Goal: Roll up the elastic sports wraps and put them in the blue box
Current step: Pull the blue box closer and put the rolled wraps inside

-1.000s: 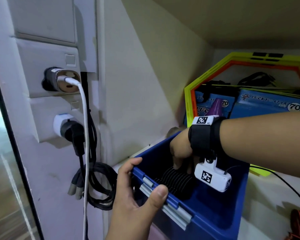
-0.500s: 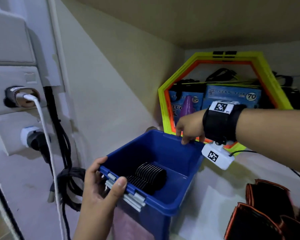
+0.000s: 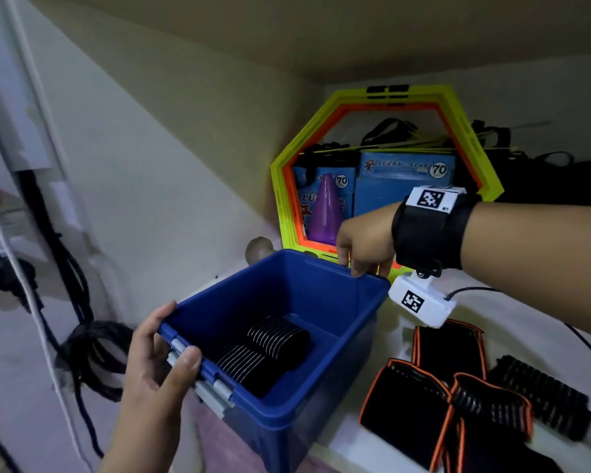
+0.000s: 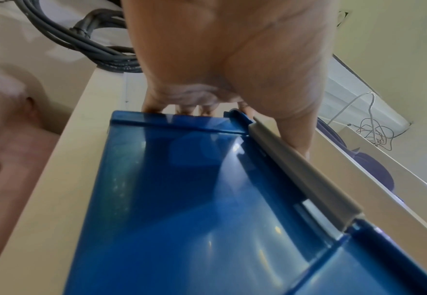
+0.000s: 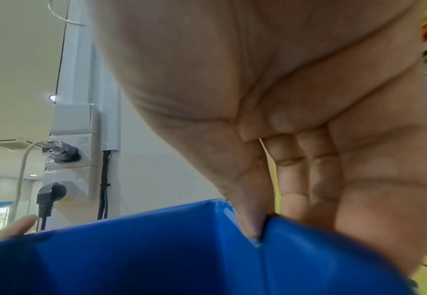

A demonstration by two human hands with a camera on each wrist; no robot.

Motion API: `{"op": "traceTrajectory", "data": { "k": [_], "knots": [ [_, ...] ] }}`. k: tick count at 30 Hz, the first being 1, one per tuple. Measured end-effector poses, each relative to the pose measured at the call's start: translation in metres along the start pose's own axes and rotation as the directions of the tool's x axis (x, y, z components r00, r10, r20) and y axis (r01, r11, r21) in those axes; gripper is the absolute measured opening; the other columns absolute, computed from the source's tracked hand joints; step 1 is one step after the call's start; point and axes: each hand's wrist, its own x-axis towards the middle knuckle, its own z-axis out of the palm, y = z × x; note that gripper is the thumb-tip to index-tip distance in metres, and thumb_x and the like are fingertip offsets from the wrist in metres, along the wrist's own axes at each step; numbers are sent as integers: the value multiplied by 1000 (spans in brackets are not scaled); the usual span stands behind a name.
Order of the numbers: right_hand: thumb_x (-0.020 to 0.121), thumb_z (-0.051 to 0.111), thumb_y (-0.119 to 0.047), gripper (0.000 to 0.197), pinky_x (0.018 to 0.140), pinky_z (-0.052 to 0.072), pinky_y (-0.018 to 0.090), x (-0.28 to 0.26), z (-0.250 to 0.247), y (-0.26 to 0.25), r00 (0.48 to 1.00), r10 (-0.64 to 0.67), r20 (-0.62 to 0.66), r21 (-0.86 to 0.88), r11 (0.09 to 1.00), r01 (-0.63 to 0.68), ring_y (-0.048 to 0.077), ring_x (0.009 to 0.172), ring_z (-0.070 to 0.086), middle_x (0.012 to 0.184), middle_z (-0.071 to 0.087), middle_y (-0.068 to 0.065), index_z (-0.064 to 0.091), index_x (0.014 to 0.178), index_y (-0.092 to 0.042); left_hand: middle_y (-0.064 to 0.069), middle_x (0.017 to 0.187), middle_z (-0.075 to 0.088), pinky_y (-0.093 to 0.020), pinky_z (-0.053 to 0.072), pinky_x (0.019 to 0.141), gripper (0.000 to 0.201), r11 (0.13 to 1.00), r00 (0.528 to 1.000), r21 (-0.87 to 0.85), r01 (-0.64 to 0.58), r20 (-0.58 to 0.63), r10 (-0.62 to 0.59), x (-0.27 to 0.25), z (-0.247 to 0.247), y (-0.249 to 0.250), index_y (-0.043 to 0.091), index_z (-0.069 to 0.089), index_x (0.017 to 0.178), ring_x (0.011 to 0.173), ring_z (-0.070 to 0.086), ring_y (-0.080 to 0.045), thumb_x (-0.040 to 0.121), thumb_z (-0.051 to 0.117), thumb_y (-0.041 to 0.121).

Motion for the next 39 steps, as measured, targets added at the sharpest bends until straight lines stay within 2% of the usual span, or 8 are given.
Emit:
{"op": "traceTrajectory", "data": {
  "k": [3, 6, 12, 15, 21, 27, 31, 39],
  "knots": [
    [90, 71, -12, 26, 81, 62, 44, -12, 1, 7, 1000, 12, 10, -26, 1000, -12, 34, 91, 74, 106, 73, 17, 64, 115, -8, 5, 122, 69, -20, 57, 83, 54, 1000, 1000, 4, 22, 8, -22, -3, 8, 5, 42, 59, 128, 108, 67, -8, 76, 74, 38],
    [91, 70, -18, 29, 67, 56, 33, -22, 2, 18, 999, 41, -4, -123, 992, -41, 24, 72, 68, 108, 73, 17, 65, 116, -6, 3, 132, 65, -40, 53, 97, 80, 993, 997, 85, 79, -34, -76, -8, 22, 10, 43, 55, 134, 121, 63, -15, 63, 81, 68],
    [90, 71, -22, 28, 86, 60, 44, -37, 7, 52, 996, 62, -61, 6, 998, -62, 30, 79, 75, 99, 76, 16, 70, 111, -3, 6, 123, 70, -58, 52, 97, 40, 974, 990, 188, 123, -94, -107, 0, 50, 13, 47, 62, 127, 116, 66, -21, 89, 60, 62],
    [93, 66, -22, 24, 81, 62, 47, -44, 14, 73, 996, 77, -53, 183, 981, -66, 33, 80, 75, 97, 76, 19, 69, 106, -1, 10, 129, 67, -53, 51, 97, 51, 976, 985, 141, 167, 21, -171, 7, 63, 12, 50, 56, 132, 120, 64, -17, 86, 52, 69],
    [96, 54, -4, 24, 65, 60, 41, -76, 24, 120, 979, 201, -37, 373, 912, -173, 32, 71, 64, 105, 66, 23, 59, 116, 8, 16, 137, 61, -47, 51, 92, 39, 978, 973, 13, 208, 102, -208, 28, 79, -8, 53, 53, 133, 126, 59, -12, 104, 46, 27],
    [80, 82, -19, 44, 62, 57, 37, -111, 61, 175, 925, 317, 209, 270, 891, -366, 26, 75, 64, 90, 64, 12, 60, 115, -5, -4, 145, 52, -32, 45, 93, 39, 980, 984, -93, 178, 34, -175, 42, 95, -22, 35, 61, 112, 128, 53, -23, 102, 38, 5],
    [70, 89, -27, 57, 63, 56, 34, -128, 86, 185, 866, 333, 373, 243, 866, -438, 26, 80, 68, 111, 71, 19, 61, 117, -10, 0, 140, 54, -36, 44, 101, 38, 979, 987, -136, 155, 55, -149, 39, 96, -23, 35, 61, 113, 128, 53, -23, 102, 37, 7],
    [77, 84, -19, 36, 61, 58, 32, -132, 105, 173, 838, 289, 464, 320, 827, -462, 20, 73, 75, 95, 77, 9, 68, 107, -10, 3, 146, 53, -49, 40, 109, 38, 974, 980, -126, 191, 84, -181, 38, 90, -27, 38, 60, 127, 134, 51, -23, 102, 40, 17]
  ]
}}
